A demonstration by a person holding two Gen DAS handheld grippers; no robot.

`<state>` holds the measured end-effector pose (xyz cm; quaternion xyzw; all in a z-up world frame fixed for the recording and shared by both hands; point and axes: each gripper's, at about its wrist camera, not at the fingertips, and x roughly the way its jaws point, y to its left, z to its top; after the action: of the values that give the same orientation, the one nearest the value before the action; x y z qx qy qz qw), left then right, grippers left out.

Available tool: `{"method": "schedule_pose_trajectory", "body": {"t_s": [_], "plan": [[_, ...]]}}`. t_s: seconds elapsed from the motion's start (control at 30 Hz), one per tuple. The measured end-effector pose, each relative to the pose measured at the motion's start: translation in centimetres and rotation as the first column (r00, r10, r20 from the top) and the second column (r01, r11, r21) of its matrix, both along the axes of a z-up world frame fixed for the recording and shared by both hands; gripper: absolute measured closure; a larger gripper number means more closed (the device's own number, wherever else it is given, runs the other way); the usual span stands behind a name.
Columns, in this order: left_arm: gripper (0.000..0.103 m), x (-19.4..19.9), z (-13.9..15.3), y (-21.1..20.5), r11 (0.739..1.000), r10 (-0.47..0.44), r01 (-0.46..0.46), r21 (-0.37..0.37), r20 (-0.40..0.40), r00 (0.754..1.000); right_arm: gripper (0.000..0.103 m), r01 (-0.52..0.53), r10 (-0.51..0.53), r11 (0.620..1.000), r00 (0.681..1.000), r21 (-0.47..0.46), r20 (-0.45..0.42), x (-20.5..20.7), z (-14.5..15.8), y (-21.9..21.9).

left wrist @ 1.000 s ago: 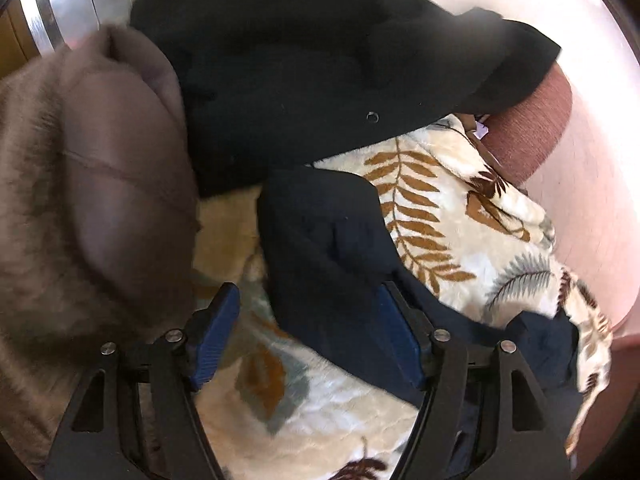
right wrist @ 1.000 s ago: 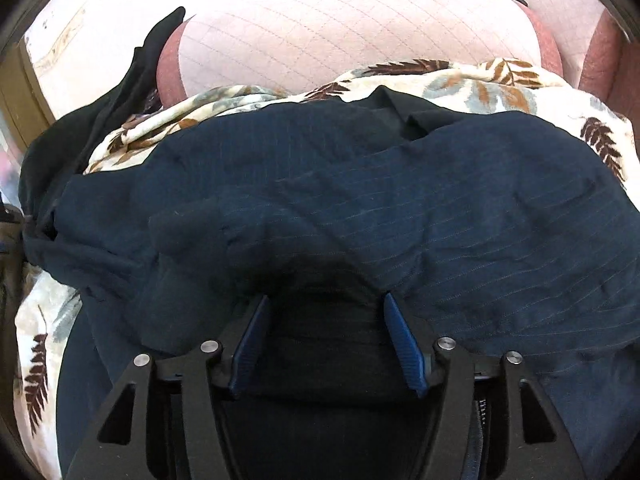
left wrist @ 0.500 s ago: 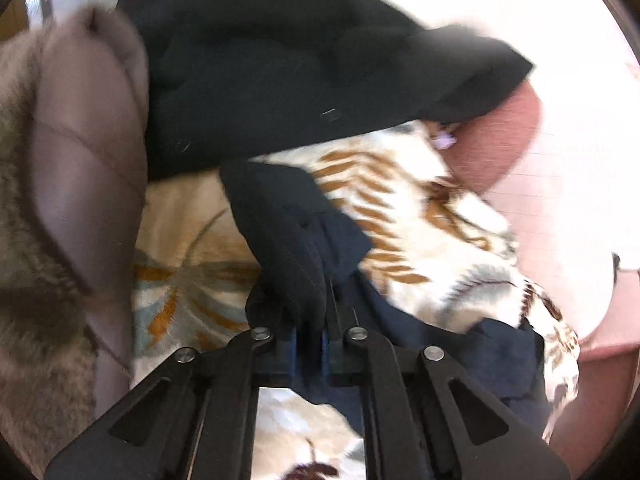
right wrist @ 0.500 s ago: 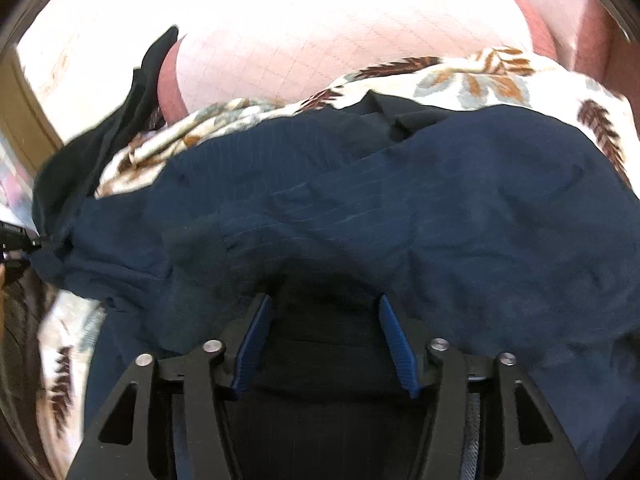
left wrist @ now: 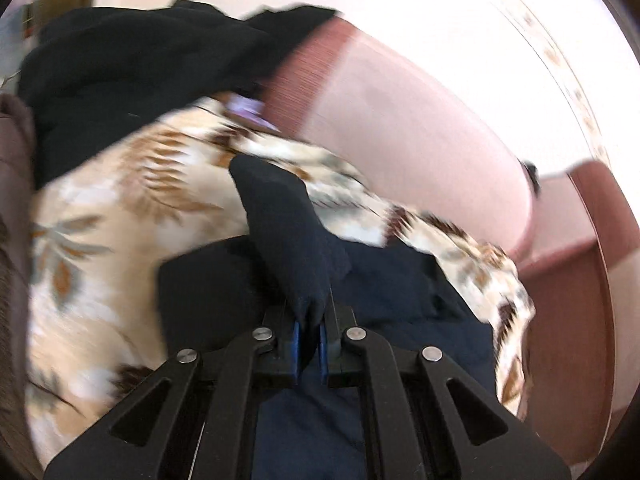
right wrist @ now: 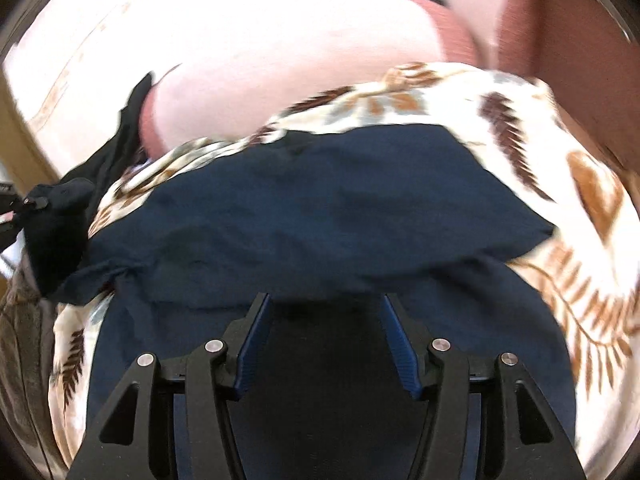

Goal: Fold large clothes

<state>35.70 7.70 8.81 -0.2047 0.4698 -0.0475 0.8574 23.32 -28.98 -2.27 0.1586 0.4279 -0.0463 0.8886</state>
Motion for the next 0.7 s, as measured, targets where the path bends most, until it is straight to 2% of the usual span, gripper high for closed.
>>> {"method": "schedule_pose_trajectory", "body": {"t_s": [0.17, 0.27, 0.37, 0.47, 0.53, 0.6, 0.63, 0.7], "plan": [[0.099, -0.2, -0.7, -7.1, 0.995, -0.102, 0.102, 0.007, -0.019, 0.995, 0.044, 0.070, -0.055, 0.985, 0.994, 0.160, -0.096, -0.4, -3.9, -3.3], [0.099, -0.5, -2.4, -11.0, 0.987, -0.162, 0.162, -0.012, -0.043, 0.986, 0.045, 0.068, -0.054, 0.981, 0.995, 0.180, -0.081, -0.5, -3.9, -3.7], [0.099, -1.0, -6.3, -15.0, 0.976, -0.217, 0.217, -0.008, -0.117, 0.969, 0.044, 0.062, -0.048, 0.980, 0.996, 0.187, -0.079, -0.5, -4.1, -3.7], [0.097, -2.0, -10.4, -17.7, 0.966, -0.239, 0.254, 0.055, -0.189, 0.952, 0.044, 0.051, -0.037, 0.982, 0.996, 0.180, -0.079, -0.4, -4.1, -3.6], [0.094, -2.5, -12.4, -18.3, 0.958, -0.247, 0.273, 0.085, -0.235, 0.940, 0.044, 0.043, -0.031, 0.985, 0.997, 0.167, -0.076, -0.4, -4.2, -3.6], [0.092, -3.1, -13.1, -18.0, 0.953, -0.268, 0.294, 0.077, -0.240, 0.933, 0.044, 0.038, -0.027, 0.988, 0.997, 0.148, -0.076, -0.4, -4.2, -3.6], [0.089, -3.5, -12.8, -17.7, 0.951, -0.281, 0.303, 0.064, -0.232, 0.931, 0.043, 0.035, -0.025, 0.990, 0.997, 0.136, -0.077, -0.4, -4.1, -3.4], [0.075, -4.5, -11.6, -16.4, 0.948, -0.312, 0.318, -0.002, -0.207, 0.927, 0.043, 0.028, -0.019, 0.993, 0.997, 0.114, -0.077, -0.3, -3.9, -3.1]]}}
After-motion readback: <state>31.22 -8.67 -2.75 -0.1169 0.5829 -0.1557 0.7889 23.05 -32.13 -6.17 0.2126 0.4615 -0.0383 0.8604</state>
